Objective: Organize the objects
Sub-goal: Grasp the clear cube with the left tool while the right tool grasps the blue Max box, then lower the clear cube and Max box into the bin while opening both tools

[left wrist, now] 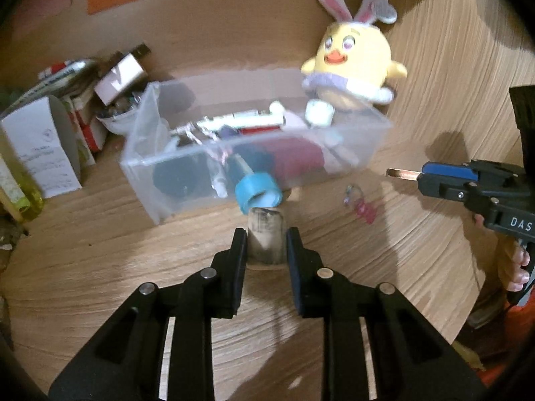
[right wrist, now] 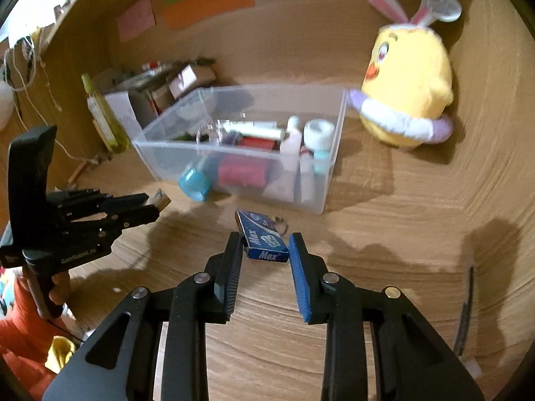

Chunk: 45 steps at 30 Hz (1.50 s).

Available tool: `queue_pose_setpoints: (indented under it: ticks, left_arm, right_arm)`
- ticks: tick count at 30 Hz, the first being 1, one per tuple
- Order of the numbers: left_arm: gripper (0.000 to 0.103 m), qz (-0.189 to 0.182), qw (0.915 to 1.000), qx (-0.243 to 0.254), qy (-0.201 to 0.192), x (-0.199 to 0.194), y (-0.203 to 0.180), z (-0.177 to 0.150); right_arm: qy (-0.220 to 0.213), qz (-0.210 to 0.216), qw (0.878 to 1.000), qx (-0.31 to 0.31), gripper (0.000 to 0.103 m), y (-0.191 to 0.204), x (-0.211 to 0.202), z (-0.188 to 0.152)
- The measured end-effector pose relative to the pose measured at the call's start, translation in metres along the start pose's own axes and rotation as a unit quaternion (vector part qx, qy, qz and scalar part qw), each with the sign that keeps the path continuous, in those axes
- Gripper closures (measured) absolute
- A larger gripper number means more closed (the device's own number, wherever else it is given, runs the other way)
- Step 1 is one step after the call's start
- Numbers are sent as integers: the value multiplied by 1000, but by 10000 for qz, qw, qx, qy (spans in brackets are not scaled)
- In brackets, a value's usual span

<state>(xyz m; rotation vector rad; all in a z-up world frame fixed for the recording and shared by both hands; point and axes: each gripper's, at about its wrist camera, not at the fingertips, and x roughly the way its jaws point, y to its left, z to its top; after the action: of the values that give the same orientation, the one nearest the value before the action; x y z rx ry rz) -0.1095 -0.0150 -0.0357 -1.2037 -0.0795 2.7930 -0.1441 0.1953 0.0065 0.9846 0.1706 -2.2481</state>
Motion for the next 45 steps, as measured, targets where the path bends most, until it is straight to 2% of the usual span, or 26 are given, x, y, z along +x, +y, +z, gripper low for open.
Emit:
queue_pose_setpoints:
  ticks: [10,16,22,30,33,38,42,45]
  left_arm:
    - [80,70,9978,-125,-652,-26,9,40]
    - [80,250,9972,-155,-684,-18,17,65]
    - [80,270,9986,-307,-348,12,28,81]
    - [80,246,9987,-402,-199,41,36,86]
    - [80,233,9988,-392,-160,47,38,85]
    - [80,369,9985,-371,-166,50,40,84]
    - [78,309,9987,-360,-159,49,40,82]
    - [70,289,9989,-319,-181,46,36,80]
  right_arm:
    - [-716,-160,9973,-64,77,11,-22,40]
    - [-776,-371,9962,-145,77,18,-1,73]
    - [-399,-507,9974,-322,77,29,52,101]
    - [187,-679,9973,-221,77,25,113,101]
    - [220,-808,9959,-351,77,28,120,100]
    - [348,-777,9955,-408,77,31,128,100]
    - [356,-896,9940,-522,77,35,126,97]
    - [307,-961,9931,-590,76,36,117,95]
